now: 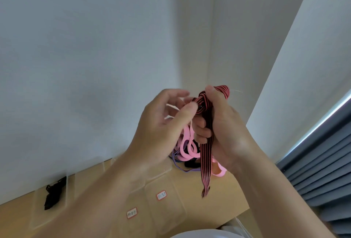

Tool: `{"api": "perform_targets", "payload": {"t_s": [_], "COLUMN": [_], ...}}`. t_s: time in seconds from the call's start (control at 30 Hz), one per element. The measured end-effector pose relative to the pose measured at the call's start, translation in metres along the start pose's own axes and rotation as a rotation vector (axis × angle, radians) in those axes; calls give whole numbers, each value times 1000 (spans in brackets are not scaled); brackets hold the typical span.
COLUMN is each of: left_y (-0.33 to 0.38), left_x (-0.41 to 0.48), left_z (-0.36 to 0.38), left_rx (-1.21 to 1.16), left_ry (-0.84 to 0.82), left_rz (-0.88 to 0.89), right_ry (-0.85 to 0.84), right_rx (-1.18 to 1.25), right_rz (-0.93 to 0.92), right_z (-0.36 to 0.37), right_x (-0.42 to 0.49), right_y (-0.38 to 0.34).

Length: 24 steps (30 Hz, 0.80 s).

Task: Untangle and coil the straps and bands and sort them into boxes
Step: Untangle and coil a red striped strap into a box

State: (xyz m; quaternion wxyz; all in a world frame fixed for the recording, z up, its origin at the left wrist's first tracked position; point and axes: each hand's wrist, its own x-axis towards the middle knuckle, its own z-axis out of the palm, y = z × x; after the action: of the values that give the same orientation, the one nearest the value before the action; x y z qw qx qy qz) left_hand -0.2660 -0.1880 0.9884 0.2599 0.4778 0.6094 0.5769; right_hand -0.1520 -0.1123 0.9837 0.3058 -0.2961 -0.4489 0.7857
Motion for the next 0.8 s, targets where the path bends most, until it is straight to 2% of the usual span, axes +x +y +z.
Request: {"api": "perform_targets", "payload": {"t_s": [0.07,0.17,0.23,0.37,0.47,0.53,0.7,0.8], "left_y": [8,6,-3,-18,-22,-25,-27,-18], "left_x": [-2,-2,-1,2,-4,-10,-26,-32], "left_z": [3,5,7,12,14,13,1,-6], "left_rx": [-84,87,220,514,682,732,497,100], "left_ry": [-14,55,153,292,276,235,4,-5], "left_rz": [-117,-45,51,410,574,615,405,68], "right_ry": [2,38,67,68,39,41,60,70], "right_rx": [-82,-193,-215,-147,-87,-67,-47,-97], "right_rz": [-40,-85,-55,80,139,185,195,159], "right_z": [2,2,3,5,6,7,5,6], "right_x": [-1,-3,-4,-9,-12,-14,-19,-20], "right_y": [1,3,4,8,10,12,19,19]}}
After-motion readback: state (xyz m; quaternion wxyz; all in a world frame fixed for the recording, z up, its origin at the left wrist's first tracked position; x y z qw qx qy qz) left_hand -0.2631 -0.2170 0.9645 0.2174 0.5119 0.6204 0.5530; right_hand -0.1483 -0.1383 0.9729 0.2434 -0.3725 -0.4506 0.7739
